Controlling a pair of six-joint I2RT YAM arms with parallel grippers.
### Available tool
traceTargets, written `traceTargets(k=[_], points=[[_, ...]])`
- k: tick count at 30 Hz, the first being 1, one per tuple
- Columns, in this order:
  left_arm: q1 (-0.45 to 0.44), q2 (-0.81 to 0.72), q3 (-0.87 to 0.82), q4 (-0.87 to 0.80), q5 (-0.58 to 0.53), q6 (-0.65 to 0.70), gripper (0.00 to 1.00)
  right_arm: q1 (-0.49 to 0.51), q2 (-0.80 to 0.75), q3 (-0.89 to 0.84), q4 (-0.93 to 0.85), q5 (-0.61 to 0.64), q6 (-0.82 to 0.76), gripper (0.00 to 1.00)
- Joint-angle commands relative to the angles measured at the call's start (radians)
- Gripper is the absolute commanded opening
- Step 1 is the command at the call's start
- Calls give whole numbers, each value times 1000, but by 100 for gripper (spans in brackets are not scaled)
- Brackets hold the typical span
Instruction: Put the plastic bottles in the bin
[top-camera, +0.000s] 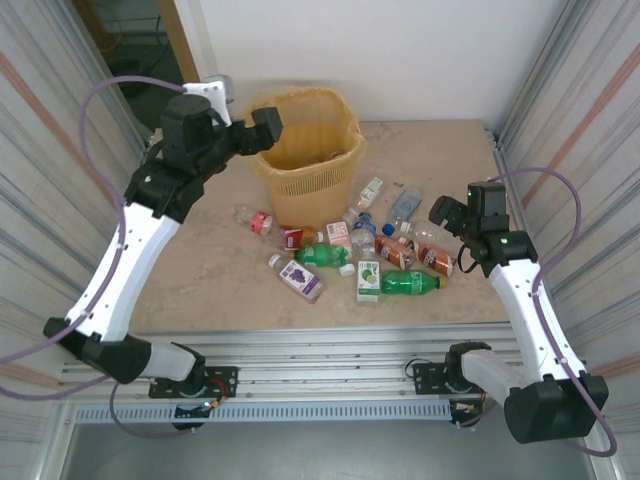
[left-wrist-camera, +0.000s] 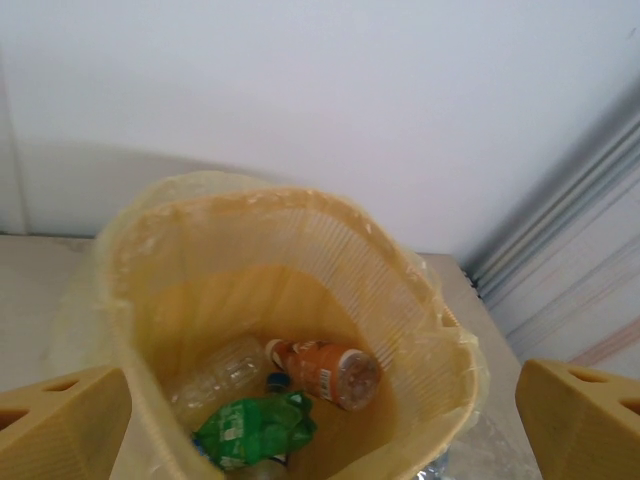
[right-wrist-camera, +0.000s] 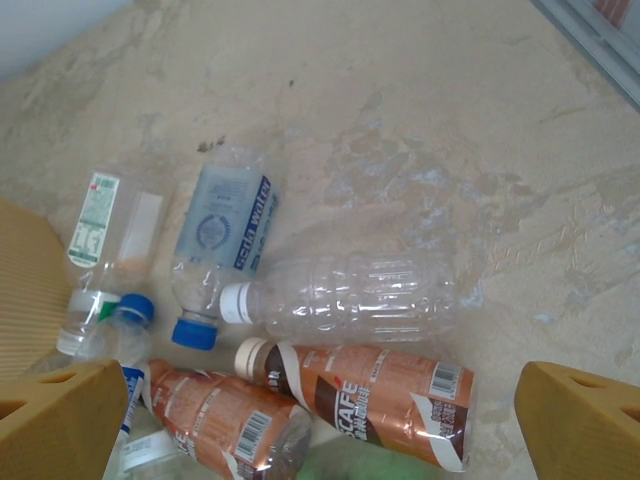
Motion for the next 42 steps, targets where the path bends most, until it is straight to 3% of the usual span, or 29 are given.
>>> traceTargets(k=[1, 6, 12, 18, 29, 36, 42], points=[[27, -105, -48, 23, -63, 3, 99, 13, -23, 31, -40, -29, -27, 98], [102, -202, -146, 9, -61, -29, 99, 38, -51, 34, -57, -37, -30, 98], [269, -289, -316, 12, 24, -117, 99, 69, -53, 37, -82, -33, -32, 98], [373, -274, -465, 37, 80, -170, 99, 91, -46, 44, -111, 0, -40, 98], [373, -110, -622, 186, 159, -291, 98, 92, -41, 10, -92, 32, -24, 98], [280, -3, -691, 258, 64, -333, 99, 93, -38, -5, -90, 58, -25, 98], [265, 112, -689, 279, 64, -365, 99, 92, -34, -21, -82, 71, -26, 98]])
